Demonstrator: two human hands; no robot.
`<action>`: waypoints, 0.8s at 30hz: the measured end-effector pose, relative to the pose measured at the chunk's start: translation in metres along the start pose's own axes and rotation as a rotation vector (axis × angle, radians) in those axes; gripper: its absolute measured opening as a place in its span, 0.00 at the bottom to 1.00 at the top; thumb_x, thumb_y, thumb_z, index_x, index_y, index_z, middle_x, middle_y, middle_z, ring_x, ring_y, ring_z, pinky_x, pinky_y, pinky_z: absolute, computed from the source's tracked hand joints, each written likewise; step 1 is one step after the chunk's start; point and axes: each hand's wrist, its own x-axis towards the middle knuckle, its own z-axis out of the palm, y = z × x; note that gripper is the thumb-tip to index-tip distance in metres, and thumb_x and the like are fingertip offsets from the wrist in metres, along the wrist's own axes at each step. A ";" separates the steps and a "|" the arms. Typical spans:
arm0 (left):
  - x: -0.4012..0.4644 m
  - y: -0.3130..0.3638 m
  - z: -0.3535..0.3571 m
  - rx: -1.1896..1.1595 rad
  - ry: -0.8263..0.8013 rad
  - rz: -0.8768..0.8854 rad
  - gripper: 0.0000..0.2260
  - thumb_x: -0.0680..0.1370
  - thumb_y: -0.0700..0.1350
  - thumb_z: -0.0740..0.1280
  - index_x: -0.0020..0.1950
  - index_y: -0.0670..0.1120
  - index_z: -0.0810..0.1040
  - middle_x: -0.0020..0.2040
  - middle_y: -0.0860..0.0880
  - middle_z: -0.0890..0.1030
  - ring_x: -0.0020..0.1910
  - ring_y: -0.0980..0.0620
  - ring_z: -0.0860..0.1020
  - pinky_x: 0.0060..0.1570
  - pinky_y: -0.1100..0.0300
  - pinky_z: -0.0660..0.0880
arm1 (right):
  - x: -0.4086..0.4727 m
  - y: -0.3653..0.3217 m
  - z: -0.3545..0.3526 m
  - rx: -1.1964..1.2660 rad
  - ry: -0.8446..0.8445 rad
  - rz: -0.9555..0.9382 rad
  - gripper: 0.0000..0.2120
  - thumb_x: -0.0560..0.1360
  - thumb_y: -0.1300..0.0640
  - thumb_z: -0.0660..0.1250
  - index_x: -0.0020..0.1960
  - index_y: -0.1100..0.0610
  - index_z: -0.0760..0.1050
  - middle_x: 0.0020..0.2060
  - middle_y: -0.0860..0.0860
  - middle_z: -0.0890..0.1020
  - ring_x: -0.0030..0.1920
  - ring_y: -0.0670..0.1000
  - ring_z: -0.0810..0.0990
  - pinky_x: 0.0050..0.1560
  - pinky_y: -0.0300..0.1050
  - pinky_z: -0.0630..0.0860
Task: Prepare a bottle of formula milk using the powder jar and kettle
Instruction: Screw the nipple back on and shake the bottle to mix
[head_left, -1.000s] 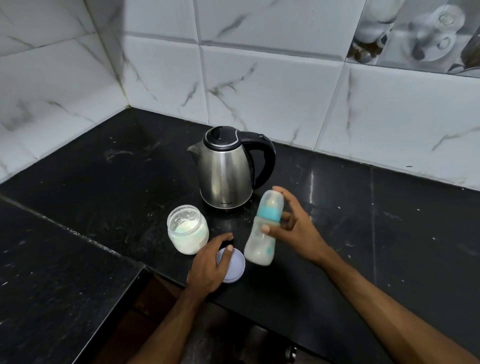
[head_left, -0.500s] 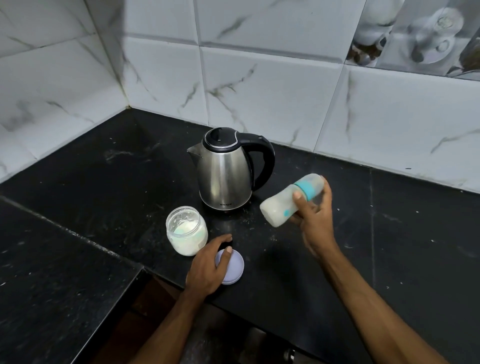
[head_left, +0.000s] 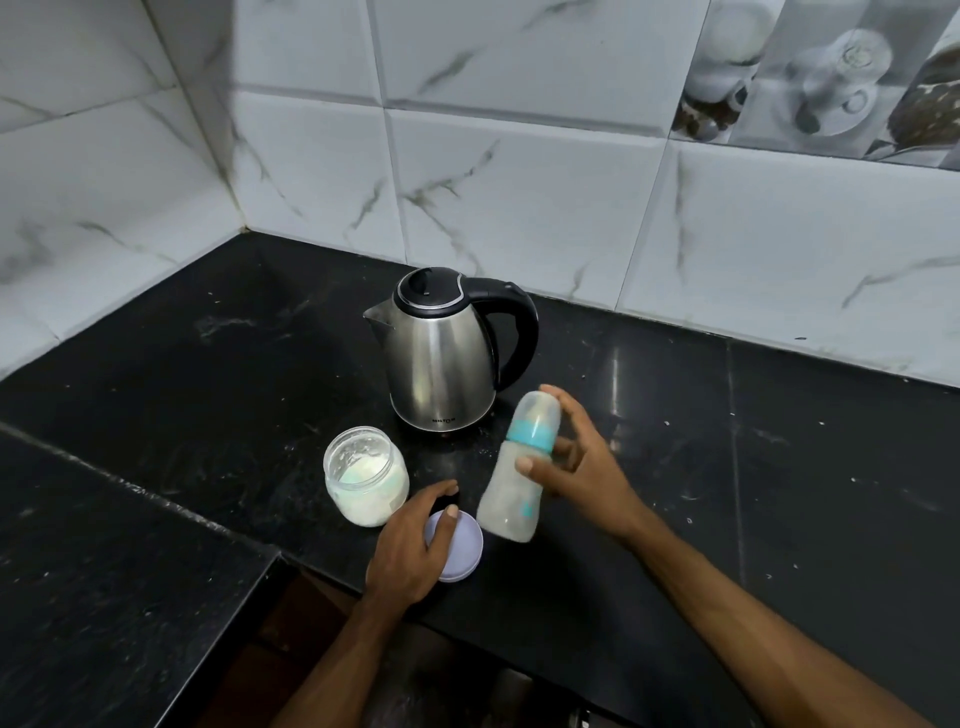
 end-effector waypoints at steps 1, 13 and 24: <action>0.000 0.000 0.000 0.001 0.001 0.002 0.23 0.79 0.59 0.57 0.66 0.49 0.78 0.61 0.57 0.81 0.61 0.62 0.77 0.63 0.63 0.72 | 0.000 0.000 -0.001 -0.005 -0.032 -0.013 0.38 0.70 0.64 0.74 0.73 0.47 0.60 0.57 0.61 0.80 0.51 0.54 0.84 0.43 0.47 0.82; -0.001 -0.005 0.002 0.000 0.006 0.007 0.20 0.79 0.59 0.58 0.65 0.52 0.78 0.61 0.59 0.80 0.62 0.62 0.77 0.63 0.60 0.73 | 0.008 -0.009 0.002 0.124 0.088 -0.069 0.36 0.70 0.61 0.75 0.71 0.45 0.62 0.54 0.59 0.81 0.51 0.56 0.84 0.43 0.49 0.82; -0.001 -0.003 0.001 0.008 0.005 0.011 0.21 0.79 0.59 0.57 0.65 0.51 0.78 0.61 0.59 0.80 0.61 0.63 0.76 0.63 0.61 0.73 | 0.009 -0.010 -0.001 0.132 0.121 -0.081 0.38 0.70 0.61 0.76 0.72 0.45 0.61 0.56 0.60 0.80 0.53 0.57 0.83 0.46 0.53 0.82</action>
